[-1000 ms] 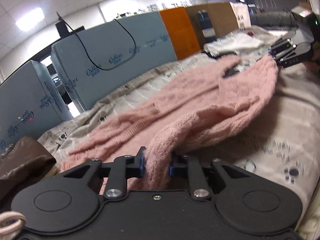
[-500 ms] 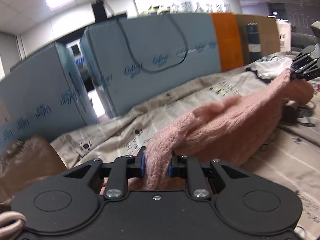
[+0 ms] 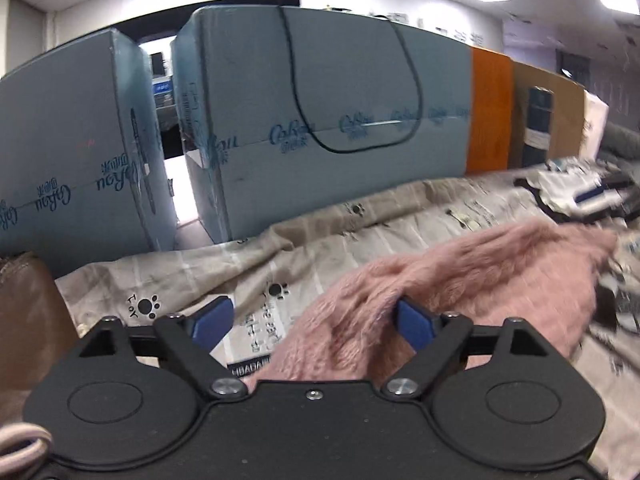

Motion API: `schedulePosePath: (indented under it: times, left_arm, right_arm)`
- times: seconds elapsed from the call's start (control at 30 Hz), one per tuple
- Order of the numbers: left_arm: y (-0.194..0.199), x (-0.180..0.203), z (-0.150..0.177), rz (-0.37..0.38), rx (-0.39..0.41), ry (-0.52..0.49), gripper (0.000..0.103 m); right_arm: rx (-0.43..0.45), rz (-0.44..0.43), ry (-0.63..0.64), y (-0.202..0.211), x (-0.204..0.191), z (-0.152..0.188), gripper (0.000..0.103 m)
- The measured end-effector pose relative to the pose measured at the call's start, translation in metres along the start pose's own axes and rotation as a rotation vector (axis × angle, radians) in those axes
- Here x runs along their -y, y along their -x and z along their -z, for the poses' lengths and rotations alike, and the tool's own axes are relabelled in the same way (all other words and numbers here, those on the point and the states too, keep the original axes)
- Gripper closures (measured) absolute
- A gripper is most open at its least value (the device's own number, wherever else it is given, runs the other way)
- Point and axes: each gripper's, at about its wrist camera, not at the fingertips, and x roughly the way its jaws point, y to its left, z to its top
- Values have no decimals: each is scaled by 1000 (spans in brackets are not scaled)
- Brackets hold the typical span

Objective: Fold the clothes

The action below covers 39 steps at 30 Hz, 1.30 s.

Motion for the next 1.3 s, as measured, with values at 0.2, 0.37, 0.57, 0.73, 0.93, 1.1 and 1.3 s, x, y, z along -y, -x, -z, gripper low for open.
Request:
schedulePosePath:
  times: [0.2, 0.37, 0.57, 0.73, 0.93, 1.1, 1.3]
  left_arm:
    - [-30, -16, 0, -60, -89, 104, 13]
    - [-44, -17, 12, -86, -166, 78, 12]
    - [3, -18, 12, -67, -5, 92, 12]
    - [22, -17, 24, -23, 15, 31, 14]
    - [20, -11, 36, 23, -55, 4, 86]
    - [49, -37, 21, 171, -40, 304, 91]
    - [24, -72, 18, 131, -205, 557, 90]
  right_arm:
    - [100, 39, -135, 13, 5, 21, 35]
    - [163, 83, -269, 30, -1, 38, 29]
    - [208, 120, -542, 44, 2, 65, 29]
    - [201, 118, -584, 40, -2, 72, 33]
    - [168, 193, -560, 27, -11, 73, 53]
    - [199, 246, -536, 30, -16, 73, 68]
    - [213, 242, -515, 24, -21, 65, 77]
